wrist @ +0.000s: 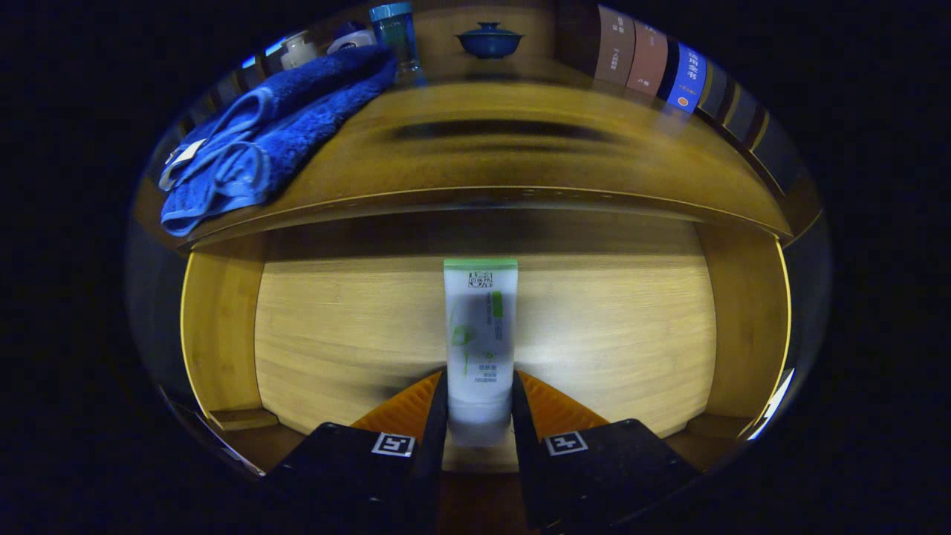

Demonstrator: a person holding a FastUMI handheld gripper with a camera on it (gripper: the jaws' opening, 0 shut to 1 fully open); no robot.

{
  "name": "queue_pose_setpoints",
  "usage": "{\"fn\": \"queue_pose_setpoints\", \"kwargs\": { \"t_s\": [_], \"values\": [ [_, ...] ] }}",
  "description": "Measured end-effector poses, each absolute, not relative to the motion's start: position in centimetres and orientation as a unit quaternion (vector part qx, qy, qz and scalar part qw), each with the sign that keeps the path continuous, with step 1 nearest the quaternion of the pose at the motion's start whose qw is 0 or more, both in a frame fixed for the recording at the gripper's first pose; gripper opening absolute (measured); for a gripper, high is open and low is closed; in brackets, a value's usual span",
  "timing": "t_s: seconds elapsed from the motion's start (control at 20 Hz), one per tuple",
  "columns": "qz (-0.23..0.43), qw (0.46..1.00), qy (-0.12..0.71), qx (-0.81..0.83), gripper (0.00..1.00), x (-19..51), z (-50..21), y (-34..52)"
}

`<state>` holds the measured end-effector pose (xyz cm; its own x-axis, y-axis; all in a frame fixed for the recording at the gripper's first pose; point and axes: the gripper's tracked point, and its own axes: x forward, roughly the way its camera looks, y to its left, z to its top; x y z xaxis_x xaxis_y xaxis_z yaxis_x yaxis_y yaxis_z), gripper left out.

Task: Pull open the drawer, take out the items inside it, and place them on the countertop above the cabinet.

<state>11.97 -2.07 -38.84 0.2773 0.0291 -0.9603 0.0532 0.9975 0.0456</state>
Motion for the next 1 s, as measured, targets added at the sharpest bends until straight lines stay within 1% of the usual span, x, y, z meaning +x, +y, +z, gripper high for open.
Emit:
{"fn": "queue_pose_setpoints", "kwargs": {
  "t_s": [0.35,0.55,0.8,1.0],
  "values": [
    [0.011,0.820,0.569,0.062,0.48,10.8,-35.8,-2.0],
    [0.020,0.834,0.547,0.076,0.48,10.2,-32.7,-1.5],
    [0.035,0.875,0.476,0.073,0.48,10.8,-25.7,-1.3],
    [0.032,0.907,0.417,0.048,0.48,13.0,-21.1,-1.9]
  ]
}}
